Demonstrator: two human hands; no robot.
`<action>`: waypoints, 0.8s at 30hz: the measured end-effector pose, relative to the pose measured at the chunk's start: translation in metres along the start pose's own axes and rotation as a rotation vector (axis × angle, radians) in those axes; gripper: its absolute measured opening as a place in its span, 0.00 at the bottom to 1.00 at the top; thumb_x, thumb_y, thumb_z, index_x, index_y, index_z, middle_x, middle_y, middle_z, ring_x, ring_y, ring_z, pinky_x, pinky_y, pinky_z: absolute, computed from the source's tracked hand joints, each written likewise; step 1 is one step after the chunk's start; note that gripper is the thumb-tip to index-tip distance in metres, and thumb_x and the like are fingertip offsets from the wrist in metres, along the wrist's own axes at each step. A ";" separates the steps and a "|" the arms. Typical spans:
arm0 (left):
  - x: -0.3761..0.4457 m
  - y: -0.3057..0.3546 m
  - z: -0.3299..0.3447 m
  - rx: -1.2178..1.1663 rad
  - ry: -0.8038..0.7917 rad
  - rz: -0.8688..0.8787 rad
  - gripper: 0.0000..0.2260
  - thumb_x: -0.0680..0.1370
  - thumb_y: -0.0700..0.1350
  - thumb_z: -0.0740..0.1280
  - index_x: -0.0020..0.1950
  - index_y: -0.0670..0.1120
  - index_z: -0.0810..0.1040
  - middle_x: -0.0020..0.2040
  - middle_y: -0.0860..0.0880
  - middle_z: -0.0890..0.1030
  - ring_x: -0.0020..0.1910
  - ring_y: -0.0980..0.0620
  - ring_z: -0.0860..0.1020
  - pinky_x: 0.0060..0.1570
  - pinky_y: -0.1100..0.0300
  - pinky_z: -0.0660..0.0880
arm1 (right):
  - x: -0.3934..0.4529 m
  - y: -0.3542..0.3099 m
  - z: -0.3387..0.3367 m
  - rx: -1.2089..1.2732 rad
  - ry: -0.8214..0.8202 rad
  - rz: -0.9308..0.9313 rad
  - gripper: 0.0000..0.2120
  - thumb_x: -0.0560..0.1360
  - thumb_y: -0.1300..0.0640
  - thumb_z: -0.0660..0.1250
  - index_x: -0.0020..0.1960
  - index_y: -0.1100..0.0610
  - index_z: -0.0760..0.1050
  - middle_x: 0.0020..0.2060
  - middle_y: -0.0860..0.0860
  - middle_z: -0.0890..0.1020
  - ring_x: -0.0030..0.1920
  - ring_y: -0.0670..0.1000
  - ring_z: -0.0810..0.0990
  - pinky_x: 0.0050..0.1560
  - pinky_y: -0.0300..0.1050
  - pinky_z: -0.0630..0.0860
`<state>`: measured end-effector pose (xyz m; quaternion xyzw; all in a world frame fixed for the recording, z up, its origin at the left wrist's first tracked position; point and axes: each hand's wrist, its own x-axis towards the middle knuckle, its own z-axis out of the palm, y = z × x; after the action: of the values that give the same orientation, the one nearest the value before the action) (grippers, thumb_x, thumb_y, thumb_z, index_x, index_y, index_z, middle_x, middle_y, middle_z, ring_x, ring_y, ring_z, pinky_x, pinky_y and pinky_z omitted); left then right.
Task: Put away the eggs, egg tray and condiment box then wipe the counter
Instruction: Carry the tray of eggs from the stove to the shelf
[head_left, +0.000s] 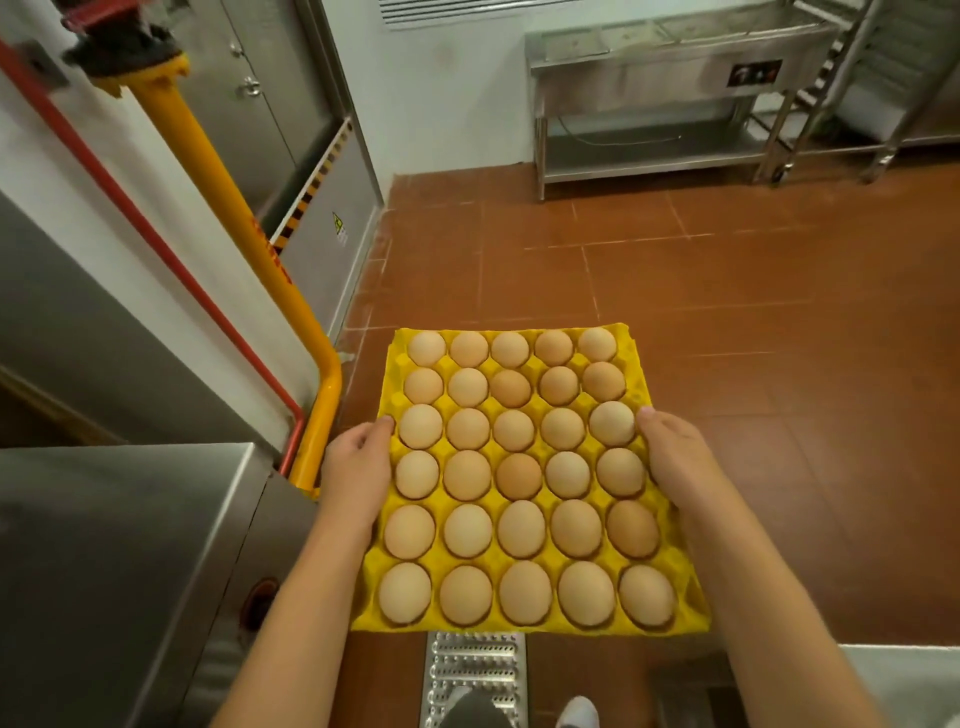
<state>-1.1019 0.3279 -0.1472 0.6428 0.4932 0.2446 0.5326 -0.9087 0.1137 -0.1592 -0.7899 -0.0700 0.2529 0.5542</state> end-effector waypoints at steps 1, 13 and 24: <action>0.009 0.005 0.005 0.002 -0.006 0.001 0.15 0.82 0.52 0.62 0.35 0.55 0.75 0.28 0.62 0.80 0.35 0.56 0.79 0.36 0.56 0.75 | 0.009 -0.005 -0.002 -0.002 0.008 -0.012 0.18 0.84 0.50 0.56 0.53 0.62 0.79 0.47 0.46 0.81 0.52 0.45 0.76 0.50 0.47 0.76; 0.171 0.068 0.122 0.032 -0.202 0.050 0.15 0.79 0.56 0.63 0.35 0.65 0.82 0.35 0.63 0.84 0.40 0.57 0.81 0.37 0.54 0.77 | 0.144 -0.056 -0.016 -0.045 0.172 0.009 0.23 0.84 0.50 0.54 0.60 0.71 0.74 0.59 0.67 0.79 0.61 0.63 0.76 0.61 0.60 0.72; 0.298 0.150 0.262 0.144 -0.550 0.179 0.17 0.81 0.57 0.62 0.37 0.52 0.80 0.34 0.60 0.83 0.38 0.55 0.80 0.38 0.53 0.78 | 0.234 -0.085 -0.047 0.169 0.530 0.190 0.18 0.84 0.49 0.56 0.41 0.49 0.79 0.39 0.37 0.81 0.44 0.41 0.78 0.42 0.40 0.74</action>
<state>-0.7084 0.4867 -0.1531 0.7620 0.2877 0.0714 0.5758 -0.6707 0.1976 -0.1453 -0.7824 0.1730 0.0936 0.5909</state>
